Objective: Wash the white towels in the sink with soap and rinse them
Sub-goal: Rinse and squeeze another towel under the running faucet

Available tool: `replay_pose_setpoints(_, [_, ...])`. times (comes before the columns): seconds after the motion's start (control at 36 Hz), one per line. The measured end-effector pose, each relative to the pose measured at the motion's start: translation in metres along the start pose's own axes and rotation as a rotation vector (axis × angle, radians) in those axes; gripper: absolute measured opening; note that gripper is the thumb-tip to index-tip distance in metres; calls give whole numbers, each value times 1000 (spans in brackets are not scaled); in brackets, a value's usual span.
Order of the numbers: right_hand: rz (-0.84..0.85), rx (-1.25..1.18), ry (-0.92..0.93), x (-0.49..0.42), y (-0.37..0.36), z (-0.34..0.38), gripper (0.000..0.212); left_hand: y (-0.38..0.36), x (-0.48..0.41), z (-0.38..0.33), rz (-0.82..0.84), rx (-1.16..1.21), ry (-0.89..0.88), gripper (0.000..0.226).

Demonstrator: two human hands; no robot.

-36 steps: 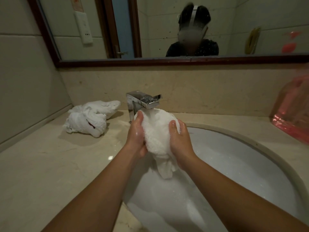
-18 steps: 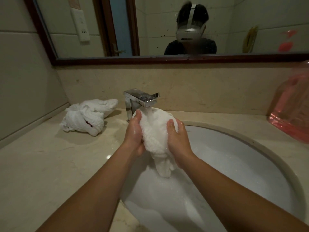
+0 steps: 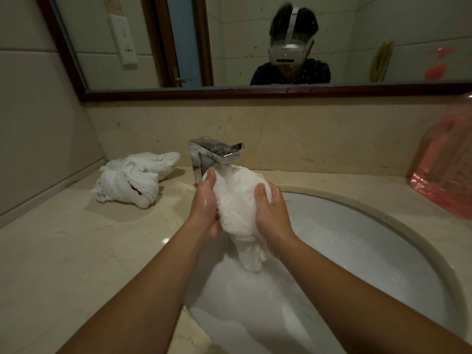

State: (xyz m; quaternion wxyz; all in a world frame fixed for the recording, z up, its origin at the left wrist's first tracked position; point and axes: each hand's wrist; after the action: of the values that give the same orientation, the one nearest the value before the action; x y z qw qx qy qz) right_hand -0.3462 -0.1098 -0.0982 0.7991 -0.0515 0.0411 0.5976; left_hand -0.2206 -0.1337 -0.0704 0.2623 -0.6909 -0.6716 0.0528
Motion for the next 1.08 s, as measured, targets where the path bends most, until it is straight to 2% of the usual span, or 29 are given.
replay_pose_setpoints(1.08, [-12, 32, 2, -2, -3, -3, 46, -3, 7, -2, -8, -3, 31, 69])
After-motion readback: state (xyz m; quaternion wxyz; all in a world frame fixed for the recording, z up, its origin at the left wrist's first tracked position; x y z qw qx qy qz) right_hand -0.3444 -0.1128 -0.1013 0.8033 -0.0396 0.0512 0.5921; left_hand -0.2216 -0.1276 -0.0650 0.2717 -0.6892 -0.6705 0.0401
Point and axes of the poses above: each hand's wrist, its own x-axis away from the middle knuckle, its own y-axis out of the back of the hand, z = x × y, and after that the axes turned 6 degrees about y, right-handed
